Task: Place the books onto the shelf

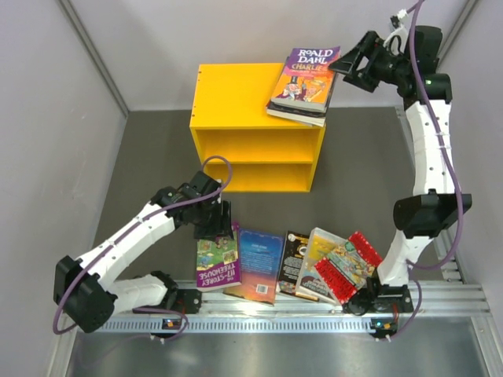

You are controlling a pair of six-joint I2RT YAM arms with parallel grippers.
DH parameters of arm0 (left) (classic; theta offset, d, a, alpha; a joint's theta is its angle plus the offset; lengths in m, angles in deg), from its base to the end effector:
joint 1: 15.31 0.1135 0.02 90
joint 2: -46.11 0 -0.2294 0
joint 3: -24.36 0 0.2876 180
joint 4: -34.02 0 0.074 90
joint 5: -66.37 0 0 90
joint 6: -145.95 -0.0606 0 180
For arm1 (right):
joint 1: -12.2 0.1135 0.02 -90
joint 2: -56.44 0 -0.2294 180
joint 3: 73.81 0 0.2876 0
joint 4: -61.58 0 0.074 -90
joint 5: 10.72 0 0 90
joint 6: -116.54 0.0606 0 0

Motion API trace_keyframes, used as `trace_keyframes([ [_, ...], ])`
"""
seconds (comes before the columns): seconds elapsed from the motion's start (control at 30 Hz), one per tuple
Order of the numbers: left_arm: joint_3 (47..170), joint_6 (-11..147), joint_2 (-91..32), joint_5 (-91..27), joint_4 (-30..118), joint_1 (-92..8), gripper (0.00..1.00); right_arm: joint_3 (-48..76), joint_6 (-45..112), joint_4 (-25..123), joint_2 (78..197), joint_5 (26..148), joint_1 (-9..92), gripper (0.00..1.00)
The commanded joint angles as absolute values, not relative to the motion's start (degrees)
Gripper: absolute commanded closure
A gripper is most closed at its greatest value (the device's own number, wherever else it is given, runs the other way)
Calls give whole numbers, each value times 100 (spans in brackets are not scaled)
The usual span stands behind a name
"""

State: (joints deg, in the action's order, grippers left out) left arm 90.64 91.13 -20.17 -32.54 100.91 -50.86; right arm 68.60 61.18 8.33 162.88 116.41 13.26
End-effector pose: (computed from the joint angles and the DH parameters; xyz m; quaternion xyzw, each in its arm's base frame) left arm 0.2125 -0.1634 0.2004 0.0187 0.9767 -0.1776 0.1188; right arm 0.4337 0.0446 0.4661 0.0398 0.7854 0.4163 0.4564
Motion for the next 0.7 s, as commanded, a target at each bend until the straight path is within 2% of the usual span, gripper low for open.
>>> trace_keyframes([
  [0.0,9283,9067,-1989,-3137,10029,-5056,37,6743,5906,665,15788,11356,1053,21],
  [0.13,9300,9058,-1972,-3110,10020,-5047,37,6656,5740,463,15471,11111,947,18],
  [0.3,9397,9049,-1945,-2970,10108,-5038,36,5717,5379,506,14409,10496,895,15],
  [0.57,9195,9277,-1682,-2698,10187,-5021,34,2088,6221,1938,11904,10890,947,12],
  [0.67,8967,9479,-1760,-2216,10432,-5021,29,910,6389,1992,11124,10952,1445,12],
])
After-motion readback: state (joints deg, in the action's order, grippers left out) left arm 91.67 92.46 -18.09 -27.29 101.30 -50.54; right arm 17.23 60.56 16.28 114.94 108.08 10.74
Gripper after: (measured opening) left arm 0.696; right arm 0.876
